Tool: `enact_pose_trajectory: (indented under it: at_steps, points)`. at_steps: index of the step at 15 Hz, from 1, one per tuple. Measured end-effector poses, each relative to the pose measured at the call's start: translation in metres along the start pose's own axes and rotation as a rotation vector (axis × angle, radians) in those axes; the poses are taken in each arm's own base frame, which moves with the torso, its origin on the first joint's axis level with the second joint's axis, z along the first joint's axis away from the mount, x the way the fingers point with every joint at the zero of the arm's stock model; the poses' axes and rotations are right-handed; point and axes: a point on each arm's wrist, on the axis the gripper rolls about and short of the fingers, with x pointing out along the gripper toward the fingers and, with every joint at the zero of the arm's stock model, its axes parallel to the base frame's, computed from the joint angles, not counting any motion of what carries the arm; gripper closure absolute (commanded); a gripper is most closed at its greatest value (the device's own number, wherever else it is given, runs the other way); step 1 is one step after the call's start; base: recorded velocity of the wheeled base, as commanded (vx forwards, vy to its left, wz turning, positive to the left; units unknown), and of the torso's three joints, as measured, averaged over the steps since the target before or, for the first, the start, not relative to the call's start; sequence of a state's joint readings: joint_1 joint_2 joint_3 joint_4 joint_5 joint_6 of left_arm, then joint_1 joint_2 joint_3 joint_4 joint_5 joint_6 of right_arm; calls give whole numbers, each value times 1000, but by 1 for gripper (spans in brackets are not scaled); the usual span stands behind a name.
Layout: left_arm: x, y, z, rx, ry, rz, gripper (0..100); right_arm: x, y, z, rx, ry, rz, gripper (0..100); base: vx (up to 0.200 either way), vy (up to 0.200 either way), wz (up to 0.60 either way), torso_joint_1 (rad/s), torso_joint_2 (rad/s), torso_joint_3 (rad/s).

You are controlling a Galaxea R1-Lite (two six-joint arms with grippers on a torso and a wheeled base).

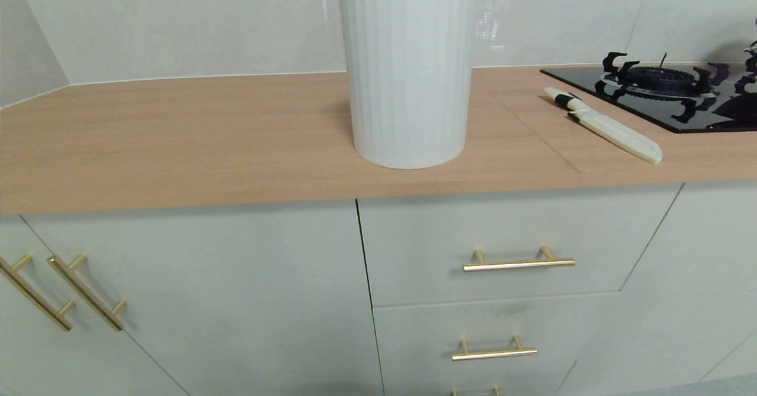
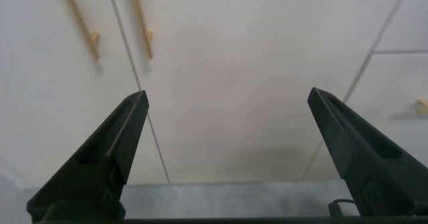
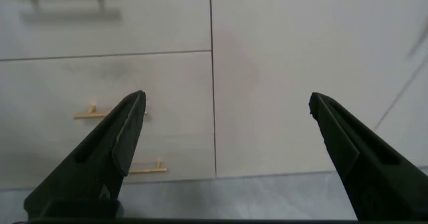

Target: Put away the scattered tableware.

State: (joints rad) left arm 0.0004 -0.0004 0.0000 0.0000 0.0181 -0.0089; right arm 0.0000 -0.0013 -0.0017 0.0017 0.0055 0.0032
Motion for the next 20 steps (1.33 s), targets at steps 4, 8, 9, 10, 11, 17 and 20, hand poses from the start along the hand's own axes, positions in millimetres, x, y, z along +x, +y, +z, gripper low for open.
enact_pose_trajectory:
  at_steps: [4, 8, 9, 10, 11, 17, 20]
  points:
    - [0, 0, 0, 1, 0, 0, 0, 0, 0, 0, -1, 0, 0, 0, 0, 0, 0, 0, 0, 0]
    - [0, 0, 0, 1, 0, -1, 0, 0, 0, 0, -1, -1, 0, 0, 0, 0, 450, 7, -1, 3]
    - [0, 0, 0, 1, 0, 0, 0, 0, 0, 0, 0, -1, 0, 0, 0, 0, 0, 0, 0, 0]
    - [0, 0, 0, 1, 0, 0, 0, 0, 0, 0, -1, -1, 0, 0, 0, 0, 0, 0, 0, 0]
    - [0, 0, 0, 1, 0, 0, 0, 0, 0, 0, 0, 0, 0, 0, 0, 0, 0, 0, 0, 0]
    - [0, 0, 0, 1, 0, -1, 0, 0, 0, 0, 0, 0, 0, 0, 0, 0, 0, 0, 0, 0]
    - [0, 0, 0, 1, 0, -1, 0, 0, 0, 0, 0, -1, 0, 0, 0, 0, 0, 0, 0, 0]
